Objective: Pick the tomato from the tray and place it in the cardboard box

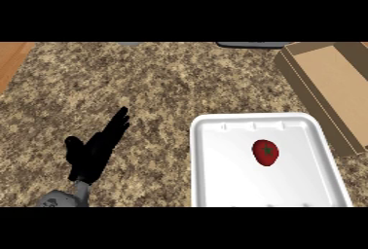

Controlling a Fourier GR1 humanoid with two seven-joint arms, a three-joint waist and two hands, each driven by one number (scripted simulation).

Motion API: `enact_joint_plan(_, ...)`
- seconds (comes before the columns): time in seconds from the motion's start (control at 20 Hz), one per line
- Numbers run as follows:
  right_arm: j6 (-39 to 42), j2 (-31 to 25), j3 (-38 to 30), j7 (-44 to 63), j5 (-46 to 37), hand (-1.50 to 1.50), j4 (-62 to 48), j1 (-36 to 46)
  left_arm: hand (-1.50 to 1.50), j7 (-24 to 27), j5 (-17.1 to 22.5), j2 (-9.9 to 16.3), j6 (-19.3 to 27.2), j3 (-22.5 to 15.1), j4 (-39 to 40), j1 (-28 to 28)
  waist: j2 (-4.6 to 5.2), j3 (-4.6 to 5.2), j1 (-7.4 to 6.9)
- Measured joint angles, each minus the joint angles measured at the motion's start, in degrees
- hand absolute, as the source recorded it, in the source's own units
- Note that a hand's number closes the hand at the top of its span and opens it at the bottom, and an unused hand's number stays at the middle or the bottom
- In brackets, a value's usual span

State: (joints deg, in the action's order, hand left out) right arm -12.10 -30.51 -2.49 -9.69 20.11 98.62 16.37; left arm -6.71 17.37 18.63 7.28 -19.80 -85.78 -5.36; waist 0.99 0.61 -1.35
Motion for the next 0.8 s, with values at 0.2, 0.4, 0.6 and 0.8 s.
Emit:
enact_joint_plan(0.2,10.3,-1.2,3.7,0.9,3.8,-1.50,-3.6,0.4,0.00,0.1,1.5,1.8,0.2,4.1,-1.0,0.0,-0.34,-0.45,-0.83)
enact_joint_plan(0.4,18.7,-4.0,6.4,-2.1,2.4,-1.50,-9.3,-0.3,0.00,-0.1,3.4,4.1,1.2,9.2,-2.6,-0.3,-0.31,-0.64,-2.00)
enact_joint_plan(0.6,27.4,-2.8,3.9,-16.1,3.6,-1.50,-17.7,-1.5,0.00,-1.2,5.6,5.3,1.2,12.7,-4.2,0.9,-0.47,-0.78,-1.01)
enact_joint_plan(0.8,35.6,-4.6,3.7,-27.9,0.2,-1.50,-21.0,-2.0,0.00,-2.2,6.8,6.5,0.7,15.2,-4.8,1.7,-0.69,-0.76,-0.09)
